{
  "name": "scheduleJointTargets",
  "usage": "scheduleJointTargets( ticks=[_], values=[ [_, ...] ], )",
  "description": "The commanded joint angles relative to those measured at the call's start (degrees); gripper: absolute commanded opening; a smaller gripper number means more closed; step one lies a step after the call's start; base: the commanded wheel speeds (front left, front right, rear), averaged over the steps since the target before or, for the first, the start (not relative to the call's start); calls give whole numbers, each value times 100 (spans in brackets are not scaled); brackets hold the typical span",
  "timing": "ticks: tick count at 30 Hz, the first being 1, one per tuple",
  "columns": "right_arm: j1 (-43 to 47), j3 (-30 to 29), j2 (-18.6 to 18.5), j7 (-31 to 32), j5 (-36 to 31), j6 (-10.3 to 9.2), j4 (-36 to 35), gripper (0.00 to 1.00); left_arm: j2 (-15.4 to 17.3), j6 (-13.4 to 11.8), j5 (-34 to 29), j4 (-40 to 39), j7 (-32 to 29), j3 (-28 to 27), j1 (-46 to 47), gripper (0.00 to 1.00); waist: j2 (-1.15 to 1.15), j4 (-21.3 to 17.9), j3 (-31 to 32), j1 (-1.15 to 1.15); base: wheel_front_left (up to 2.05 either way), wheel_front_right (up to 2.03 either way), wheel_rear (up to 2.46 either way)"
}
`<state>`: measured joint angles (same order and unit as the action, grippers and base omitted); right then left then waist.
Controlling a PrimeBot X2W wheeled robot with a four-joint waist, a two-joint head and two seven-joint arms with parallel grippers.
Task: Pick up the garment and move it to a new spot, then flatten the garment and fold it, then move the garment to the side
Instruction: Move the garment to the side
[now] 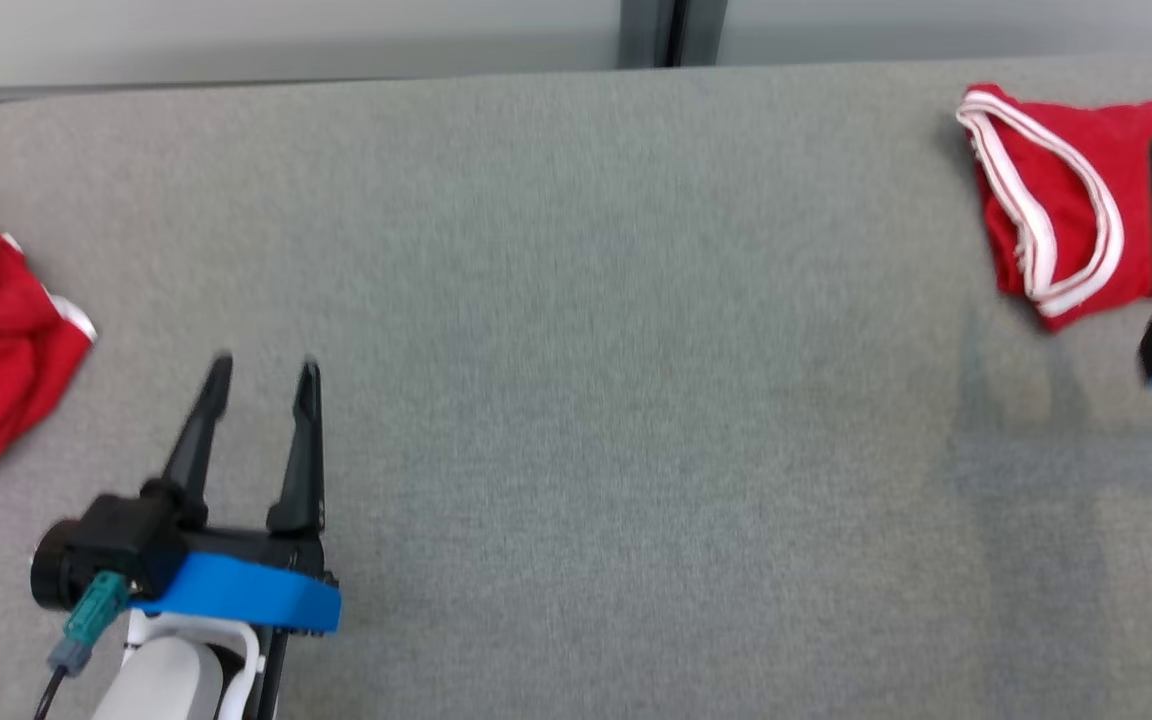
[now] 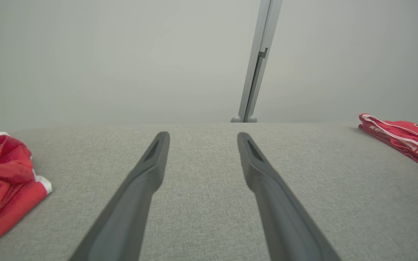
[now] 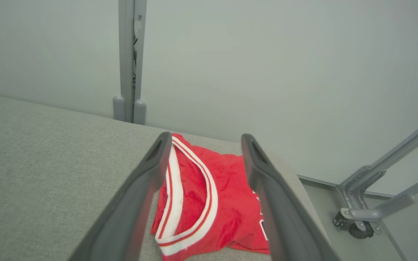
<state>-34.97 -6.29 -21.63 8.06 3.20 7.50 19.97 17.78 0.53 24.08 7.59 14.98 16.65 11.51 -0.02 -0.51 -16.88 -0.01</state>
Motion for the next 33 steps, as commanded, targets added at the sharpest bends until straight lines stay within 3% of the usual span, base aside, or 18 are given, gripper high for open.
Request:
scheduleJointTargets(
  ticks=[1, 12, 18, 25, 33],
  values=[
    [267, -39, 116, -118, 90, -1, -53, 100, -31, -9, 29, 36, 21, -45, -103, 100, 2, -155, 264, 1, 0, 0, 0],
    [2283, 16, 1287, -1116, 144, -1, -993, 100, -240, -46, 46, 278, 25, -327, -931, 100, 2, 5, 1148, 1, 0, 0, 0],
    [3128, 30, 1689, -1397, 363, -1, -1519, 100, -263, -52, 1, 304, 24, -450, -1233, 100, 2, 125, 1478, 1, 0, 0, 0],
    [3682, 320, 1817, -1448, 387, -1, -1619, 100, -358, -52, -23, 320, 25, -650, -1601, 100, 2, 162, 1751, 1, 0, 0, 0],
    [3798, 232, 1868, -1470, 307, -1, -1550, 100, -467, 28, -114, 392, 25, -780, -1720, 100, 2, 157, 1818, 1, 0, 0, 0]
  ],
)
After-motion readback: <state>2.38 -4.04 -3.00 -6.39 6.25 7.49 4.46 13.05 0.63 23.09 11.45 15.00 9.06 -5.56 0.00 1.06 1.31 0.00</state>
